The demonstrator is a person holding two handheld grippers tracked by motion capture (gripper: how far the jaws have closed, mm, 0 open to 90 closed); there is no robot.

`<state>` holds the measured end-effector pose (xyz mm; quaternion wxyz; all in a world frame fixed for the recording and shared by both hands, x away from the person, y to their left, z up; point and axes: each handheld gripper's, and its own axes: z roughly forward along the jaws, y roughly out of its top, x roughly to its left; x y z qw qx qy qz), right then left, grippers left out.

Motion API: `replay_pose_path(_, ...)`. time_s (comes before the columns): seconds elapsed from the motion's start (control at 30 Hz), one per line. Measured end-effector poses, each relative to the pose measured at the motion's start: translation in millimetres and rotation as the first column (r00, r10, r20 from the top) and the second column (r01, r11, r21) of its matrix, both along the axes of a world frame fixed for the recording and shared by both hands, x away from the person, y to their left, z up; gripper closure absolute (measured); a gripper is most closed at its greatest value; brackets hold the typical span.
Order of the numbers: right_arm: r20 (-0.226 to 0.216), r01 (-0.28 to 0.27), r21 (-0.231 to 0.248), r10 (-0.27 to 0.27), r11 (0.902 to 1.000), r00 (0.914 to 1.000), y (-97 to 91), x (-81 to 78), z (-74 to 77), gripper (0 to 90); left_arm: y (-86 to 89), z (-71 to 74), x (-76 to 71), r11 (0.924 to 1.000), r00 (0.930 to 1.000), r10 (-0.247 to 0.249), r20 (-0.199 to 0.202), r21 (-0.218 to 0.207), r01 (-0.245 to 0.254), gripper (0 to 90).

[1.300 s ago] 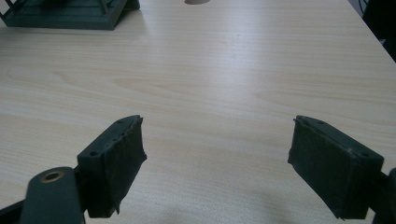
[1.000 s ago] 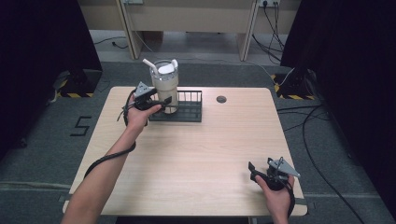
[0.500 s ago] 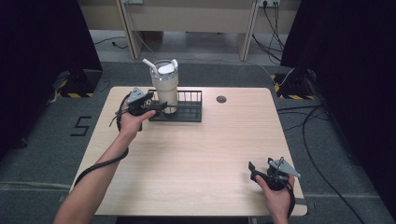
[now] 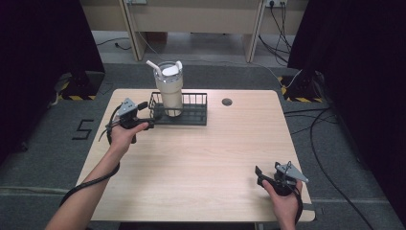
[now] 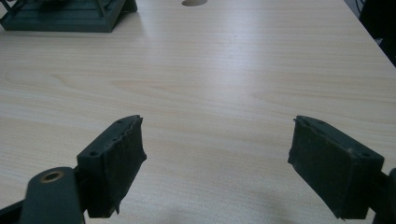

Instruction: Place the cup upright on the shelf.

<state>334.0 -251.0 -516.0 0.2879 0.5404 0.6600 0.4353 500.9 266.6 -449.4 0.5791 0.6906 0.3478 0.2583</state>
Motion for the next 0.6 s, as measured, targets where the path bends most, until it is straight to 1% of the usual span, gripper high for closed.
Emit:
replay_pose_path(0.07, 0.006, -0.004, -0.011, 0.004, 0.9999, 1.0, -0.8, 0.3, -0.1, 17.8, 4.9, -3.0, -6.4, 1.0, 1.0, 0.001, -0.001, -0.002, -0.001, 14.4)
replay_pose_path(0.17, 0.002, 0.0, -0.005, 0.0, 1.0, 1.0, 0.3, -0.1, 0.0, 17.9, 12.0, -7.0, -16.2, 1.0, 1.0, 0.005, -0.001, -0.005, -0.005, 14.4)
replay_pose_path(0.33, 0.012, -0.004, -0.024, 0.005, 0.9997, 0.9999, -0.7, 0.5, 0.0, 17.9, 22.7, -13.2, -32.7, 0.9999, 0.9999, 0.011, 0.002, -0.008, -0.011, 14.4)
replay_pose_path(0.4, 0.012, -0.004, -0.025, 0.005, 0.9997, 0.9999, -0.6, 0.4, 0.0, 17.9, 26.7, -16.0, -39.2, 0.9999, 0.9999, 0.011, 0.003, -0.006, -0.011, 14.4)
replay_pose_path(0.47, 0.006, -0.001, -0.015, 0.001, 0.9999, 1.0, 0.2, 0.0, 0.0, 17.9, 30.5, -19.0, -45.8, 0.9999, 0.9999, 0.015, 0.004, -0.007, -0.015, 14.4)
replay_pose_path(0.53, 0.009, -0.003, -0.025, 0.003, 0.9997, 1.0, -0.3, 0.3, 0.1, 17.9, 34.4, -22.5, -52.4, 0.9998, 0.9998, 0.019, 0.002, -0.009, -0.019, 14.4)
replay_pose_path(0.57, 0.005, -0.001, -0.015, 0.001, 0.9999, 1.0, 0.5, 0.0, 0.0, 17.9, 36.3, -24.5, -55.6, 0.9997, 0.9998, 0.021, 0.001, -0.01, -0.021, 14.4)
replay_pose_path(0.6, 0.005, -0.001, -0.016, 0.001, 0.9999, 1.0, 0.5, 0.0, 0.0, 17.9, 38.2, -26.7, -58.7, 0.9997, 0.9997, 0.022, -0.001, -0.01, -0.022, 14.4)
